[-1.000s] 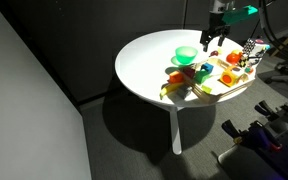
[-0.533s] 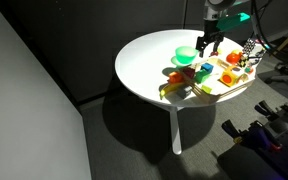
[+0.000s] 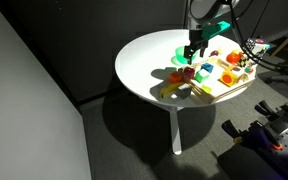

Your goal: Put the orange block onto the tray

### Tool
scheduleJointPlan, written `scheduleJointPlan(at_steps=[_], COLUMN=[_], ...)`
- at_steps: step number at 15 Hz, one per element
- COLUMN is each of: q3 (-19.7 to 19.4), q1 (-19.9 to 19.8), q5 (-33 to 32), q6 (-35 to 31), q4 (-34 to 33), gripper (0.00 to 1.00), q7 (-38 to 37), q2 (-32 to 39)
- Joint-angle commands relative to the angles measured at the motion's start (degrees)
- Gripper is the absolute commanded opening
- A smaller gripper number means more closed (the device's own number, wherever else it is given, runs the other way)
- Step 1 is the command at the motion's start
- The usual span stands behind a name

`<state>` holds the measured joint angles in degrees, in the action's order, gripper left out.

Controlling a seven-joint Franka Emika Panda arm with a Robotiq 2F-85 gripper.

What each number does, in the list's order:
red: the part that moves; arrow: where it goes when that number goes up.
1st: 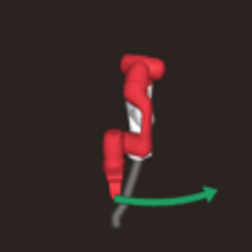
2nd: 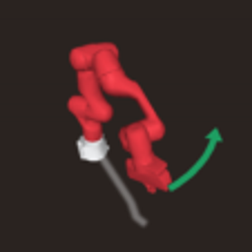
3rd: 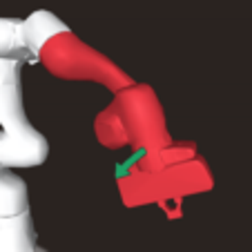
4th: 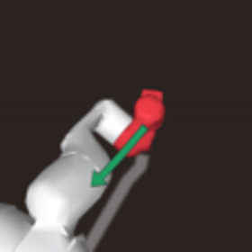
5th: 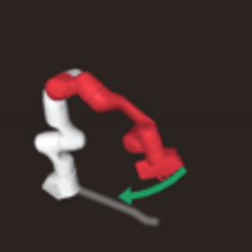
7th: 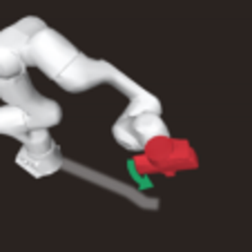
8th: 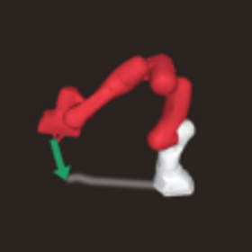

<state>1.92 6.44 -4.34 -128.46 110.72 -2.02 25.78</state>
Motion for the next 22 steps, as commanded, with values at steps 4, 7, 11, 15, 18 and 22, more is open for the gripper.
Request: scheduleJointPlan(at_steps=[4, 7, 11, 15, 18, 22], q3=[0.66, 1.14, 1.34, 1.32, 1.33, 1.30], q1=[2.20, 2.67, 3.58, 4.70, 5.58, 6.34], q5=[-3.81, -3.95, -4.25, -4.68, -4.85, -4.92], q6=[0.12, 0.15, 0.78, 1.43, 1.74, 1.77], q4=[-7.87, -10.90, -14.85, -18.31, -20.44, -22.36], gripper=[1.00, 1.00, 1.00, 1.00, 1.00, 1.00], q7=[1.57, 2.87, 4.03, 4.42, 4.42, 4.33], q2=[7.25, 10.65, 14.73, 17.68, 19.23, 20.74])
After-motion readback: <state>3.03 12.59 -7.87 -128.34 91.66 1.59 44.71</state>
